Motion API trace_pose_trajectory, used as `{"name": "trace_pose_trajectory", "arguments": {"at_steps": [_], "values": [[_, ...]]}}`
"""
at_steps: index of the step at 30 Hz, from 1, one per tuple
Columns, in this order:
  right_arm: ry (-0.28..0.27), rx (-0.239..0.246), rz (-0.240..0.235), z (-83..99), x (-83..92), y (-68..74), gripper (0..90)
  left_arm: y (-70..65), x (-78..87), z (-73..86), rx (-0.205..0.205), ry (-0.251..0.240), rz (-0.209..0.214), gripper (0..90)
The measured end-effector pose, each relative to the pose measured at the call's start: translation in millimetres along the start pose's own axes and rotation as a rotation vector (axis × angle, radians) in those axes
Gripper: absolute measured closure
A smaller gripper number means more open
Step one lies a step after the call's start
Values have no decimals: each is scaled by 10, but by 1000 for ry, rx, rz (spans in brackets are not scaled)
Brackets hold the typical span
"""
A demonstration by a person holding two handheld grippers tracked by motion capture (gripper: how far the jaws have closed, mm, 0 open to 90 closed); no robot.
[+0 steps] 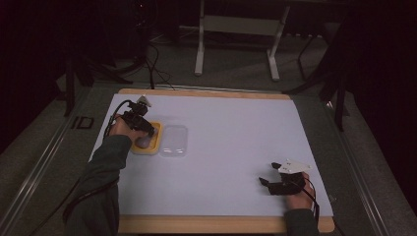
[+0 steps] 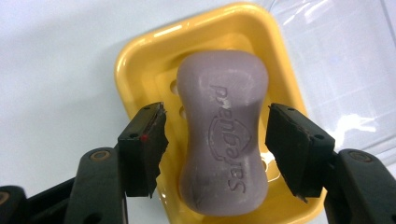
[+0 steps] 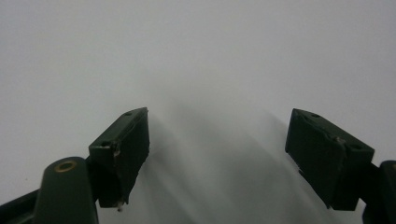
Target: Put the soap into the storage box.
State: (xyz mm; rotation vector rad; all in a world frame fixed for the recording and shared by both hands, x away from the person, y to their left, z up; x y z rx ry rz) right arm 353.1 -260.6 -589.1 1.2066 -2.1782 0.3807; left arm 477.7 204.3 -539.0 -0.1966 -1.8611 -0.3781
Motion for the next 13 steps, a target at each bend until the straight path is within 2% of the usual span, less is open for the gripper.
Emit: {"name": "trace_pose_trajectory", "arguments": {"at_steps": [4, 11, 13], "values": [[0, 0, 1, 0, 0, 0, 214, -14, 104, -40, -7, -40, 9, 379], [0, 0, 0, 0, 0, 0, 214, -96, 224, -60, -51, -84, 20, 371], [0, -2, -1, 0, -1, 0, 214, -125, 258, -58, -65, -109, -8, 368]]}}
Point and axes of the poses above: each handheld gripper's, and its own axes: x roughly backward along the jaws, z roughly out of its underside, y roughly to its left, the point moved 8 cm from there along -x, roughly forward along the jaws, and after that the axes turned 12 degrees about -z, right-handed, at the moved point
